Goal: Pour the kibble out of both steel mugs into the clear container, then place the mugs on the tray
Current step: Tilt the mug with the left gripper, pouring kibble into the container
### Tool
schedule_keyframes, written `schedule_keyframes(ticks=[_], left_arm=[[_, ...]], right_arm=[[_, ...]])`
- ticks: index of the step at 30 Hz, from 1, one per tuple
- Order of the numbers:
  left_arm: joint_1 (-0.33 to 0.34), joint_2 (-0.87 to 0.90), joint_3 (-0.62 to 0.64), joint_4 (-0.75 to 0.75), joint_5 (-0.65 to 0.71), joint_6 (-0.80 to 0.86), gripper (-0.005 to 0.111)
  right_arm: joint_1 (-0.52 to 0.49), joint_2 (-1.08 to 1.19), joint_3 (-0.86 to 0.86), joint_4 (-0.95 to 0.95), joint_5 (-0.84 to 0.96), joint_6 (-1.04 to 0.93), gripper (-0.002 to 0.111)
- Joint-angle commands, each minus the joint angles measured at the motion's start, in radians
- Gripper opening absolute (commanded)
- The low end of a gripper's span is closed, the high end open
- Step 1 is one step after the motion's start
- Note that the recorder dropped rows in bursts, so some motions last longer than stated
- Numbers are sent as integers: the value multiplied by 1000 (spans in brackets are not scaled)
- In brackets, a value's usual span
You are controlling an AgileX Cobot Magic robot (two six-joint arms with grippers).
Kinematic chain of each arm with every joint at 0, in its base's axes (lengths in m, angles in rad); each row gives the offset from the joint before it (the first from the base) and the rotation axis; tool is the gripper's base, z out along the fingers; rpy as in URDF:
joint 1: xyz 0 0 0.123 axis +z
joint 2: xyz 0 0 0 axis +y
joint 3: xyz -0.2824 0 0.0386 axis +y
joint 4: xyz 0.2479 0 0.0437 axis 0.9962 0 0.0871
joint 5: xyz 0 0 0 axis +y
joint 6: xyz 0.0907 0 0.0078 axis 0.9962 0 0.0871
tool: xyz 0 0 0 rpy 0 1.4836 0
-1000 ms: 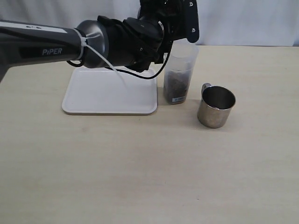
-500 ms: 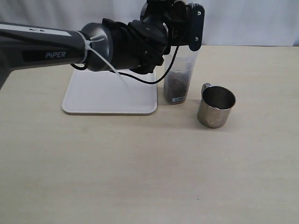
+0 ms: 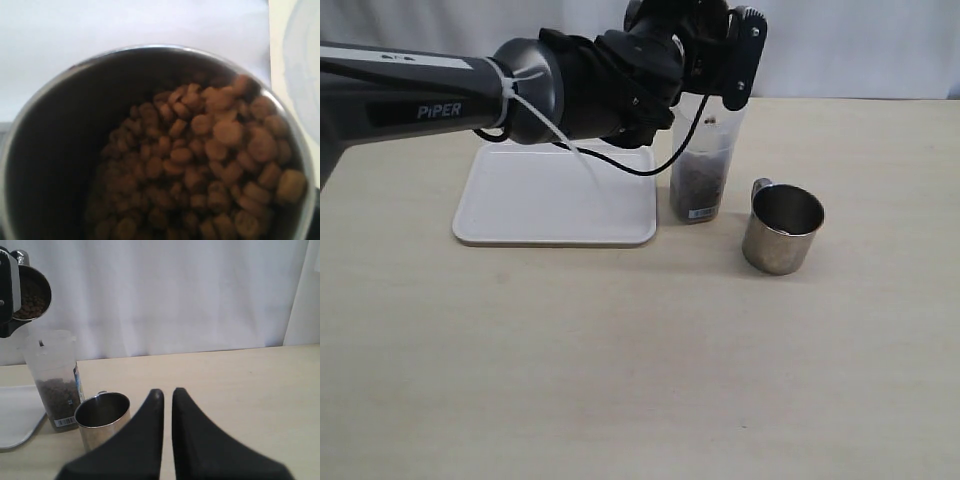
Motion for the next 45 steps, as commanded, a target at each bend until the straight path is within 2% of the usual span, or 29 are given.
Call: schedule_keyframes(ticks=[1,12,17,27,45], left_arm=[[-1,-10,-11,19,-19,49,0],[-1,56,-56,19,24,173,0],[-1,56,-56,19,73,178,0],[-24,56,-56,19,78,242,0],[-25,56,-72,19,75,313,0]], right_arm=[[-1,-3,3,1,-10,-3,5],[-1,-3,3,1,-10,-3,5],[-1,-3,3,1,-10,-3,5],[-1,-3,3,1,-10,-3,5],[-1,-3,3,1,-10,-3,5]])
